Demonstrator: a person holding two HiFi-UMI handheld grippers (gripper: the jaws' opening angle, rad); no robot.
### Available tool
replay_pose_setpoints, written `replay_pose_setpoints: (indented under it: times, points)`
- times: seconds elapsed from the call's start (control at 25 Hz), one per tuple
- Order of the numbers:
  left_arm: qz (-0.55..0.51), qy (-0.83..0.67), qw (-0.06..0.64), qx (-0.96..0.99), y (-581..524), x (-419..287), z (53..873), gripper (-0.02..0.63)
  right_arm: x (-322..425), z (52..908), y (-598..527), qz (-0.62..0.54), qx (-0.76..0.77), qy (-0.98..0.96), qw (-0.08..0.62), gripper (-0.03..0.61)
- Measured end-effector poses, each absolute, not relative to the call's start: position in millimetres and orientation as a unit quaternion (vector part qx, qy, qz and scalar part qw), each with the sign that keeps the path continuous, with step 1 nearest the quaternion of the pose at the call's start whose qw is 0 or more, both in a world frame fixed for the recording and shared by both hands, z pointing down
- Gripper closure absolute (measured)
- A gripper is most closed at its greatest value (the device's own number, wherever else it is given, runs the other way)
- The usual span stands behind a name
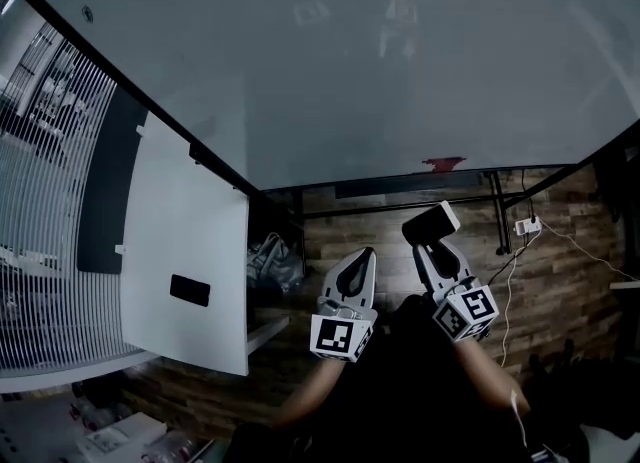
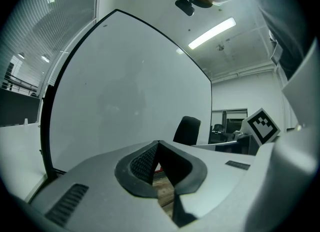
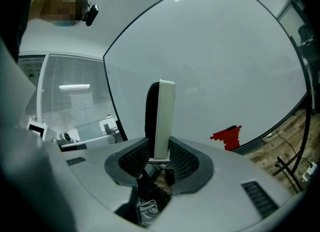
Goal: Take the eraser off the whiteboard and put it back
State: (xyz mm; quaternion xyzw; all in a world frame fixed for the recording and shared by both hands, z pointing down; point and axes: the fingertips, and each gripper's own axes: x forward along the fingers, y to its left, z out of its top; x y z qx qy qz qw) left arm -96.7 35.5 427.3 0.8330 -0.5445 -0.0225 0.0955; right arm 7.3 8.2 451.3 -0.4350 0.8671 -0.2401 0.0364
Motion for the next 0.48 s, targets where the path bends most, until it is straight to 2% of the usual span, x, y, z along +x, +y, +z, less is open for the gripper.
replay_pose_setpoints:
  times: [0.48]
  points:
    - [-0.024, -0.546, 0.097, 0.832, 32, -115, 432, 0.606, -7, 470, 5, -0.272, -0.436, 0.857, 0.035, 0.446]
